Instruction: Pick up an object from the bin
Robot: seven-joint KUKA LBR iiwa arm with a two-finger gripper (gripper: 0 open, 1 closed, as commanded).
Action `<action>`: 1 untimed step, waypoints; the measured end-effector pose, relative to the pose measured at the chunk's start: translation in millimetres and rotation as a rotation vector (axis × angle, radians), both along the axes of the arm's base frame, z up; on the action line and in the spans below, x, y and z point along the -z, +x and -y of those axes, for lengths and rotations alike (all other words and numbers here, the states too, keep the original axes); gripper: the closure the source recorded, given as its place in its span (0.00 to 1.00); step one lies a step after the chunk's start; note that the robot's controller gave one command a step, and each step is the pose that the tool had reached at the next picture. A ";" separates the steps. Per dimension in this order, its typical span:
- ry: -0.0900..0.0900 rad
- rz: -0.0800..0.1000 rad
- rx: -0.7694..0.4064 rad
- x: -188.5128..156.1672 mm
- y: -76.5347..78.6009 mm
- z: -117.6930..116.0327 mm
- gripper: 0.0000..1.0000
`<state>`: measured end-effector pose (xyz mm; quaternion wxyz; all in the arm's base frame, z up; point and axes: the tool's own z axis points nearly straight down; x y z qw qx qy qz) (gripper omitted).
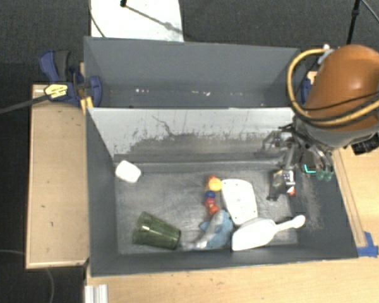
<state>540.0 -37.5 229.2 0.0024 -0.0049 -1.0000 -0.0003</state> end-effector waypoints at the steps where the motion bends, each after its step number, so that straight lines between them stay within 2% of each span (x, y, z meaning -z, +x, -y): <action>1: -0.001 0.009 -0.001 -4.5 1.5 -0.1 0.00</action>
Offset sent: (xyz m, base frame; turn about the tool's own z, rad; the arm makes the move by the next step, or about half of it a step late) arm -0.0521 -0.0624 -0.1592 -0.4817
